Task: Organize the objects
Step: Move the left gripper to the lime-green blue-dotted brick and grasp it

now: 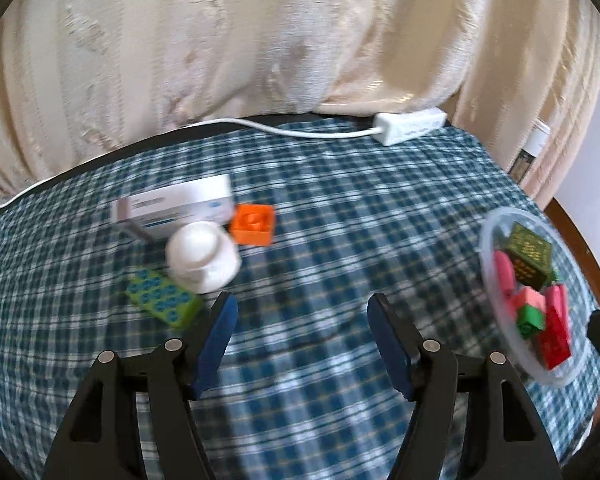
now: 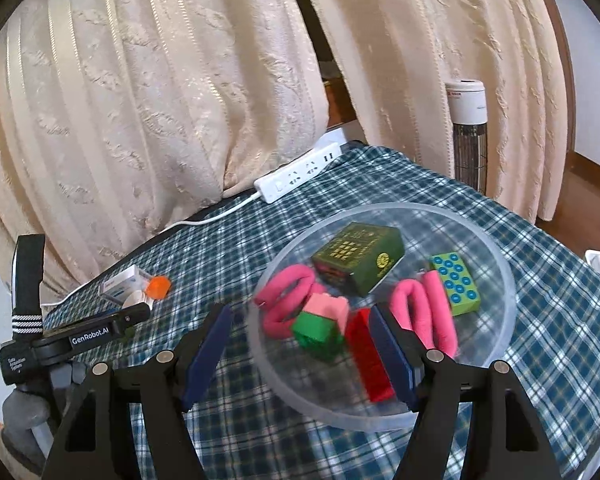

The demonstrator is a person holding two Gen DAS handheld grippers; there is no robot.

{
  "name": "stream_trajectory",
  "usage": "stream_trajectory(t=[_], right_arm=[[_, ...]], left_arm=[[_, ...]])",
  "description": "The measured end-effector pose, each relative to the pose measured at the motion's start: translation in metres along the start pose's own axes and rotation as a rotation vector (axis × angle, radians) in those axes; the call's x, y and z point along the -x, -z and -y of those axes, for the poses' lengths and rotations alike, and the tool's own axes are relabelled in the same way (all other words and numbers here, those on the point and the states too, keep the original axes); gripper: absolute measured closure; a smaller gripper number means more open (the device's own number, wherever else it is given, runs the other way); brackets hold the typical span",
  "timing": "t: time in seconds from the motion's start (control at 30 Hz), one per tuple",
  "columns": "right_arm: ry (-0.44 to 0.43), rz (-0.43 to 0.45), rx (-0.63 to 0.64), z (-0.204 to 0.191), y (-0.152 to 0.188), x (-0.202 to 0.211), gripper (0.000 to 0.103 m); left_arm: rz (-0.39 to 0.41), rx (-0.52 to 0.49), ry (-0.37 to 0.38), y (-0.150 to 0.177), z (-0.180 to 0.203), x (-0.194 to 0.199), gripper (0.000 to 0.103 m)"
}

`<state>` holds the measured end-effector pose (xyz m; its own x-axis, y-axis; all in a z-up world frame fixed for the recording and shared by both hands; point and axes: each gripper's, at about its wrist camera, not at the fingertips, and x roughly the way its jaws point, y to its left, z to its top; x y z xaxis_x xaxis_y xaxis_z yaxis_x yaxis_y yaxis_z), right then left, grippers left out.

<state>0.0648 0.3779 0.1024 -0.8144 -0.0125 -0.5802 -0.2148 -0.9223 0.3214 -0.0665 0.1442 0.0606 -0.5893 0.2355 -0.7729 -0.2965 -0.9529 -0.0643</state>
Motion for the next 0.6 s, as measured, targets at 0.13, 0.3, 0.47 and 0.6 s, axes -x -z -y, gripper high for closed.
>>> stream_trajectory(t=[0.13, 0.3, 0.47, 0.6], right_arm=[[-0.005, -0.011, 0.012, -0.007, 0.003, -0.002, 0.027], [-0.016, -0.039, 0.028, -0.019, 0.008, -0.008, 0.027], [-0.028, -0.062, 0.061, -0.035, 0.014, -0.013, 0.027], [-0.032, -0.076, 0.080, -0.045, 0.016, -0.017, 0.027]], left_arm=[[-0.007, 0.024, -0.036, 0.005, -0.026, -0.004, 0.034], [-0.009, 0.064, -0.078, 0.010, -0.061, -0.007, 0.034], [0.004, 0.057, -0.095, 0.012, -0.084, -0.011, 0.034], [0.004, 0.042, -0.104, 0.012, -0.099, -0.020, 0.034]])
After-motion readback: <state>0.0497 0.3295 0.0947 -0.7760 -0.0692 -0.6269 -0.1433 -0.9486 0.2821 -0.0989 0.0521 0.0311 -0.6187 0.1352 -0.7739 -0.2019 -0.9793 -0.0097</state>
